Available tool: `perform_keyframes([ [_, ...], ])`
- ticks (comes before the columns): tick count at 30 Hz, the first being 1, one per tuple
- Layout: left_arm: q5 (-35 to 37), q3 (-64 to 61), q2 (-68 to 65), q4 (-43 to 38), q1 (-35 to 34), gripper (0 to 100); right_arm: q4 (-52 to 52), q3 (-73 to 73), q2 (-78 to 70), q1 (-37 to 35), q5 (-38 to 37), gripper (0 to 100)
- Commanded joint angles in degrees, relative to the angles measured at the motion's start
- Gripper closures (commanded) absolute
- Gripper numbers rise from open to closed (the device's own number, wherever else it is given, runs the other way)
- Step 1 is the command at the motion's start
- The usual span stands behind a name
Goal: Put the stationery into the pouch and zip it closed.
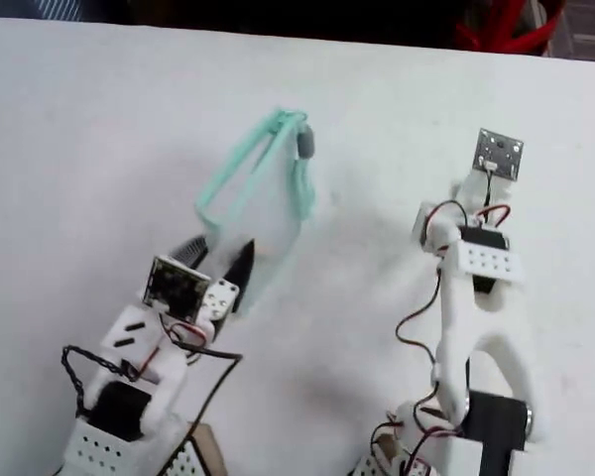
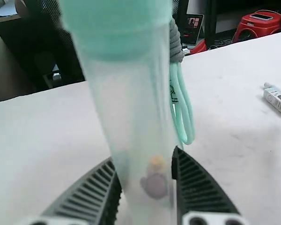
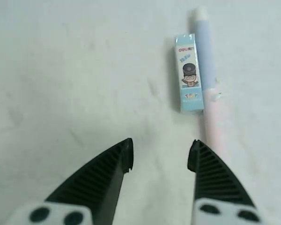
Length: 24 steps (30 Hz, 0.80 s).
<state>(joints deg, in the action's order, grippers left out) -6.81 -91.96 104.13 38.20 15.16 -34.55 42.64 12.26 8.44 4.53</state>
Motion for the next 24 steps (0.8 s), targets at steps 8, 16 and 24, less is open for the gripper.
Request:
perform_keyframes([
  [8, -0.2, 1.1, 0.5, -1.7, -0.5, 85, -0.7, -3.5, 0.0, -4.7, 0.2, 80.7],
  [16, -0.2, 1.0, 0.5, -1.3, -0.5, 85, 10.9, -5.9, -6.6, 4.1, 0.4, 80.8],
  [24, 2.5, 1.0, 0.5, -1.4, -0.5, 85, 8.2, -21.5, -24.8, 4.2, 0.7, 80.8],
])
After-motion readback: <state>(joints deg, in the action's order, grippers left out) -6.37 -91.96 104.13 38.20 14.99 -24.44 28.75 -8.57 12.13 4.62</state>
